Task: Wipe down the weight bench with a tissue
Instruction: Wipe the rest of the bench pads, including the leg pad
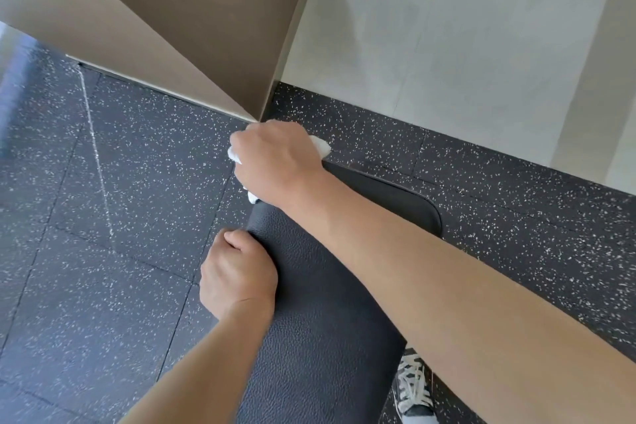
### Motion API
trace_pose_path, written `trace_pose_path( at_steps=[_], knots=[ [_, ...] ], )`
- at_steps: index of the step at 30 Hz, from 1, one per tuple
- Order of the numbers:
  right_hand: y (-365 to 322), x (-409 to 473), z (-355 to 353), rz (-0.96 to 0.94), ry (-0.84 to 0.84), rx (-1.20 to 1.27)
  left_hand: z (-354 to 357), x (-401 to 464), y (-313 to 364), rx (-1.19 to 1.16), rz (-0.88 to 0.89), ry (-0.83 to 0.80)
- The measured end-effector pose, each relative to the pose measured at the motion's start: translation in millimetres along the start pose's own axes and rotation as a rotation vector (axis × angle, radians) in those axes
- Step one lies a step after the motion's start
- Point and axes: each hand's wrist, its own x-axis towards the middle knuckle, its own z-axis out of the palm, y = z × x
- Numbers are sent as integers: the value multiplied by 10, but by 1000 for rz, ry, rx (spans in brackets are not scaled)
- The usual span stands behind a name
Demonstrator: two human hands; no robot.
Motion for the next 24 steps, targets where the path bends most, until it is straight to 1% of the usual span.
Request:
trace_pose_path(
  at_steps=[4, 6, 8, 10, 12, 14, 16, 17, 18, 19, 22, 24],
  knots=[
    [409, -743, -122, -160, 199, 134, -9, -4, -2, 8, 10, -2],
    [753, -1242, -163, -168, 212, 81, -15, -5, -3, 13, 6, -7],
    [1055, -1666, -195, -117, 202, 40, -24, -13, -2, 19, -2, -18],
    [1206, -1879, -205, -55, 214, 72, -32, -24, 16, 16, -7, -25],
    [1192, -1856, -183, -17, 251, 101, -45, -34, 39, 13, -3, -25],
    [1060, -1621, -163, 100, 267, 129, -58, -37, 51, 9, 3, -28],
    [883, -1221, -197, 272, 189, 270, -63, -30, 51, 5, 3, -32],
    [805, -986, -211, 318, 133, 361, -64, -28, 50, 2, 3, -32],
    [747, -741, -202, 325, 76, 427, -64, -30, 56, -3, 6, -28],
    [700, -489, -170, 304, 5, 462, -66, -33, 60, -9, 9, -25],
    [549, 115, -58, 182, -290, 462, -63, -41, 74, -1, 18, -21],
    [539, 262, 1, 134, -408, 473, -68, -41, 84, -3, 18, -19]
  ],
)
